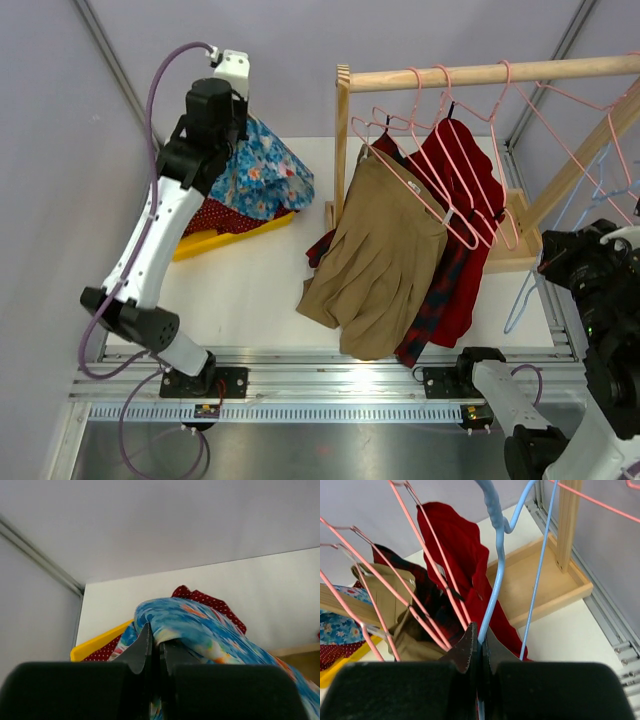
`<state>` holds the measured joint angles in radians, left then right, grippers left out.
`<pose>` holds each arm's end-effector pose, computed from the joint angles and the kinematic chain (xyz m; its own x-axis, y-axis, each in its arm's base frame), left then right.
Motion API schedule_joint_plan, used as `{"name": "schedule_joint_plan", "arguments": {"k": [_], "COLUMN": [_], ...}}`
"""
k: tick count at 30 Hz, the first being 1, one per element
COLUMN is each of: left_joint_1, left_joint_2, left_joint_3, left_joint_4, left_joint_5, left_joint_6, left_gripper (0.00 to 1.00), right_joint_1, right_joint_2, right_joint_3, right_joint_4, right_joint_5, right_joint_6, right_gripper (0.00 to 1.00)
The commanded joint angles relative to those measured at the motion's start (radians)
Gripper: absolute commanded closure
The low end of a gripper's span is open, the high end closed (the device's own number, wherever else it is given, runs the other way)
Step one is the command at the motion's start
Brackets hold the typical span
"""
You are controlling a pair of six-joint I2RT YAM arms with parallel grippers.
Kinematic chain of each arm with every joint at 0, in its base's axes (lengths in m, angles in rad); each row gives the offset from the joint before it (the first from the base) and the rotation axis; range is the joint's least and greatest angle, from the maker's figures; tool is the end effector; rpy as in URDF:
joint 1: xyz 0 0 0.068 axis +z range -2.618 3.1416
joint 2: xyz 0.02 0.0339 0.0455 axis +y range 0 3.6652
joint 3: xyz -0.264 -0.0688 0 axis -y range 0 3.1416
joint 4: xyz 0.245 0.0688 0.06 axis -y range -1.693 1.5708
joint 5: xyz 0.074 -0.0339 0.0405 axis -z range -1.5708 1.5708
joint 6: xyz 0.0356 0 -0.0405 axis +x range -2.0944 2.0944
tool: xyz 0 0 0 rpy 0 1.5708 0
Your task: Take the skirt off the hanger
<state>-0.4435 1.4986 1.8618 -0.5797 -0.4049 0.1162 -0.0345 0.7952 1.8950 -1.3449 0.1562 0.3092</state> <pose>0.2886 -0.1216 0.4970 -0.1873 0.2070 -0.9603 0.0691 0.9779 0.1973 -0.0014 -0.0055 0.5211 -0.1747 0.3068 -0.9356 0.2499 0.9329 0.2592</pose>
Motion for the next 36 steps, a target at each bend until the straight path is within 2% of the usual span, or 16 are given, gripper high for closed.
{"name": "schedule_joint_plan", "arguments": {"k": [1, 3, 6, 7, 8, 10, 12, 15, 21, 24, 29, 36], "left_joint_1": [0.148, 0.202, 0.328, 0.339, 0.347, 0.359, 0.362, 0.368, 0.388, 0.391, 0.391, 0.391], "left_joint_2": [0.057, 0.116, 0.202, 0.224, 0.264, 0.290, 0.307, 0.308, 0.292, 0.285, 0.276, 0.265], "left_joint_3": [0.151, 0.155, 0.157, 0.161, 0.165, 0.163, 0.154, 0.132, 0.114, 0.103, 0.094, 0.086], "left_joint_4": [0.029, 0.029, -0.001, -0.018, -0.031, -0.051, -0.048, -0.035, -0.022, -0.020, -0.016, -0.014], "left_joint_5": [0.057, 0.080, 0.239, 0.256, 0.273, 0.308, 0.322, 0.330, 0.348, 0.351, 0.345, 0.350], "left_joint_6": [-0.090, -0.154, -0.254, -0.272, -0.286, -0.293, -0.291, -0.288, -0.285, -0.279, -0.271, -0.267], "left_gripper": [1.00, 1.00, 1.00, 1.00, 0.87, 0.50, 0.27, 0.15, 0.01, 0.01, 0.01, 0.01], "right_joint_1": [0.007, 0.007, 0.007, 0.007, 0.007, 0.007, 0.007, 0.005, 0.005, 0.005, -0.013, -0.105], "right_joint_2": [0.085, 0.113, 0.186, 0.202, 0.220, 0.271, 0.295, 0.358, 0.478, 0.510, 0.510, 0.466], "right_joint_3": [0.033, 0.052, 0.079, 0.085, 0.098, 0.139, 0.156, 0.186, 0.288, 0.283, 0.170, -0.013], "right_joint_4": [0.154, 0.187, 0.268, 0.280, 0.288, 0.308, 0.337, 0.403, 0.423, 0.444, 0.510, 0.601], "right_joint_5": [-0.030, -0.059, -0.131, -0.141, -0.141, -0.133, -0.118, -0.119, -0.146, -0.147, -0.152, -0.319], "right_joint_6": [-0.051, -0.062, -0.073, -0.081, -0.096, -0.119, -0.134, -0.140, -0.163, -0.163, -0.157, -0.073], "right_gripper": [1.00, 1.00, 1.00, 1.00, 1.00, 1.00, 1.00, 1.00, 1.00, 1.00, 1.00, 1.00]}}
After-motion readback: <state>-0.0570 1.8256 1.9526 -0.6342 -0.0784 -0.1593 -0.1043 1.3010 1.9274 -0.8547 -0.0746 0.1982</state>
